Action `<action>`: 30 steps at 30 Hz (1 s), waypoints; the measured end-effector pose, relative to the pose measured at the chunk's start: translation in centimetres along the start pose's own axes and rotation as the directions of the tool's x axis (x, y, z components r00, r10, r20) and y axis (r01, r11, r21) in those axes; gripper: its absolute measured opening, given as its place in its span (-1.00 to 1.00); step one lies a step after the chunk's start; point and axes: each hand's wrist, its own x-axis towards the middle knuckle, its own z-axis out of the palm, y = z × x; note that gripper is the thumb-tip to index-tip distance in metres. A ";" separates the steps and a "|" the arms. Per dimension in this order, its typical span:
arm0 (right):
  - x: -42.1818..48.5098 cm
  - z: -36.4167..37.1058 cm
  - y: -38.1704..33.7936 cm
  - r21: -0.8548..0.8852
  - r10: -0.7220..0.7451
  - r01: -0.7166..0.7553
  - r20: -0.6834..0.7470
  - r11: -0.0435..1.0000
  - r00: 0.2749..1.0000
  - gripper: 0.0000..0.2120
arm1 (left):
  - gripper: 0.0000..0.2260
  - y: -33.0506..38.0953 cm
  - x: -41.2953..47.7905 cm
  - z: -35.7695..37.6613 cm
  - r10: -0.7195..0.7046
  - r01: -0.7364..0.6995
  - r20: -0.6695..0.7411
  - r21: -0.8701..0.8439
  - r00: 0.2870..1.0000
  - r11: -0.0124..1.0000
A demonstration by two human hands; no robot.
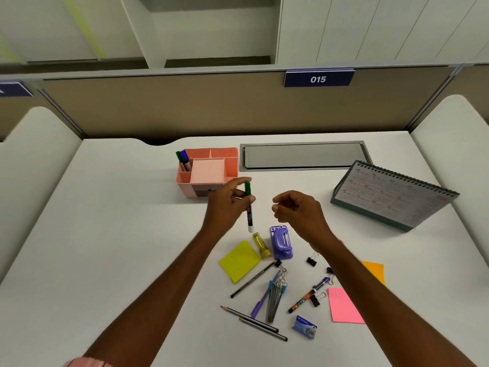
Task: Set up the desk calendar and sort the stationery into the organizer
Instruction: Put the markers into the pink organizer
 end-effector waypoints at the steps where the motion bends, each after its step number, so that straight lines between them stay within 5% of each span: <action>1: -0.4 -0.1 0.3 0.000 0.020 -0.020 0.003 1.000 1.000 -0.89 | -0.64 0.3 0.5 -1.1 0.000 0.000 -0.041 -0.020 0.999 1.000; 6: -2.6 -0.6 2.9 -0.020 0.090 -0.089 0.006 0.996 0.996 -0.93 | -0.78 1.2 3.2 -7.2 0.078 -0.065 -0.330 0.050 0.941 0.997; 13: -5.2 -1.0 5.5 -0.022 0.175 -0.175 -0.023 0.984 0.984 -0.91 | -0.84 1.1 6.9 -14.1 0.144 -0.063 -0.546 0.165 0.825 0.984; 30: -8.4 -3.5 9.4 -0.013 0.323 -0.324 -0.056 0.946 0.945 -0.92 | -0.76 -3.9 11.0 -14.3 0.170 0.069 -0.504 0.421 0.847 0.904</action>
